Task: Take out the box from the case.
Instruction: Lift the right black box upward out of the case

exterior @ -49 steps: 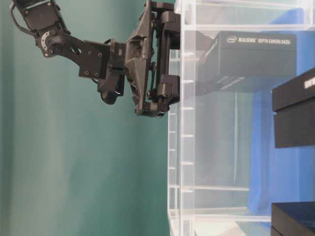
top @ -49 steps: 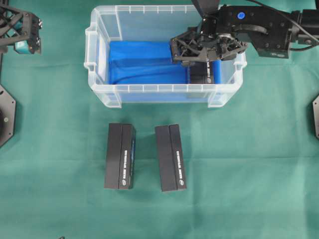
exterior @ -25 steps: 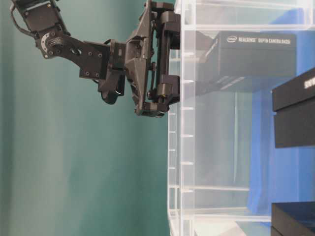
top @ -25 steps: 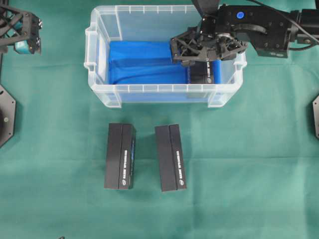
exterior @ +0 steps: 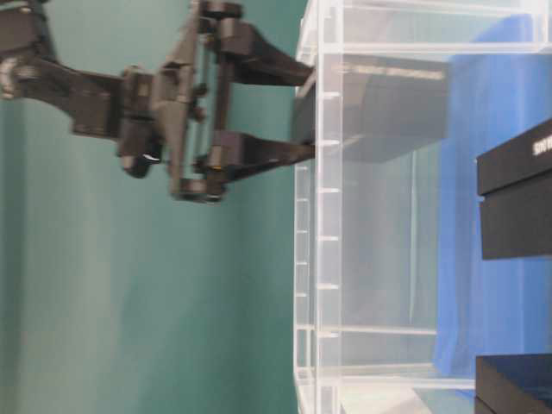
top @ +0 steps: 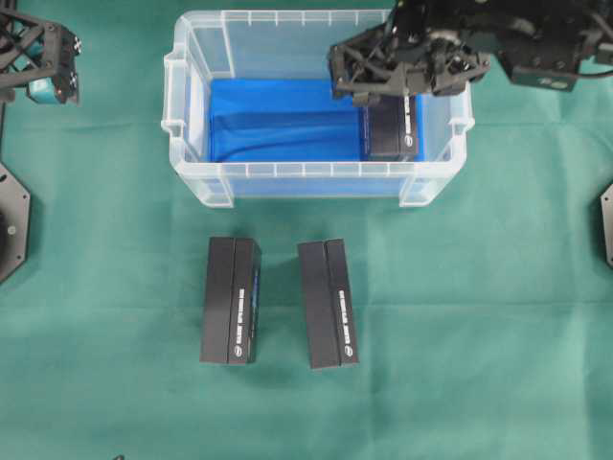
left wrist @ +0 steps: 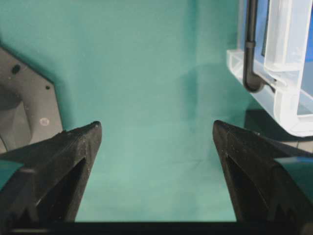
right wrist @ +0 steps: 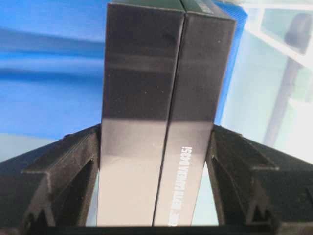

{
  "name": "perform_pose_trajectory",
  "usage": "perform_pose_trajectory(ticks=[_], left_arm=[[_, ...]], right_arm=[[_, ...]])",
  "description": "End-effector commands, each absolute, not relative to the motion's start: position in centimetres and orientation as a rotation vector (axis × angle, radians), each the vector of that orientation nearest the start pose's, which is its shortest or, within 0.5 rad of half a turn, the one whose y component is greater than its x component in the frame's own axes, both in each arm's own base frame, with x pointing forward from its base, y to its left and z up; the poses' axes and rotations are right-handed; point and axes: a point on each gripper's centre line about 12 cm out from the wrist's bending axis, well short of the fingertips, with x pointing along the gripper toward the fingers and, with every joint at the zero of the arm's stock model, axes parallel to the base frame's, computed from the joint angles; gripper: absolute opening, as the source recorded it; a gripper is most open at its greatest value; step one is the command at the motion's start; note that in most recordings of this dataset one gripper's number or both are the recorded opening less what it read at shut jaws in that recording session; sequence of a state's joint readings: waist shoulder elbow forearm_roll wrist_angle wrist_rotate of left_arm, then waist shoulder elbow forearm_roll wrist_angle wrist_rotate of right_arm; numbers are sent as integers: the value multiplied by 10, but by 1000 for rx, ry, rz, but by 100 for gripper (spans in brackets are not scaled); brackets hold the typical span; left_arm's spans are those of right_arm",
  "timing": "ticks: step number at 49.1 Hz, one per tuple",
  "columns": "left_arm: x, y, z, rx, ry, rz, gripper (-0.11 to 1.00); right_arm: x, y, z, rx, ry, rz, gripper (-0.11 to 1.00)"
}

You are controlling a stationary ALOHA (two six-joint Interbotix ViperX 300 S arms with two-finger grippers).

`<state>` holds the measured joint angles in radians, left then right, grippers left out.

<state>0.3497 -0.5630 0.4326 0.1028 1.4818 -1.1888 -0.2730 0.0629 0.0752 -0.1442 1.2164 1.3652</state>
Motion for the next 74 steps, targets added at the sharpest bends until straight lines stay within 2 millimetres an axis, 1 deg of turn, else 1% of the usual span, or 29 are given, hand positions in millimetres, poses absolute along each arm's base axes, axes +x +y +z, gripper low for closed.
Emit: perform_pose_trajectory(ticks=[1,12,20,28,39,47,74], left_arm=[[196,84,342,-1139,956,1131,91],[196,84,342,-1141,955,1131,91],[196,84,342,-1144,953,1134,91],[196,84,342,-1155,947,1142,91],[198,84,342,-1159,934,1137,91],[198,84,342,-1161,931,1138,91],[198,84,342,-1158,933,1135,91]], right_arm=[[378,-120,304,1180,869,-1148,66],[370,-115,333,1168,869,-1157,66],[365,-111,358,1172,853,-1147,66],[355,-109,383,1172,843,-1150,66],[346,-107,405,1170,838,-1166,66],[344,-106,410,1170,839,-1170,66],[344,-106,409,1170,839,-1170,66]])
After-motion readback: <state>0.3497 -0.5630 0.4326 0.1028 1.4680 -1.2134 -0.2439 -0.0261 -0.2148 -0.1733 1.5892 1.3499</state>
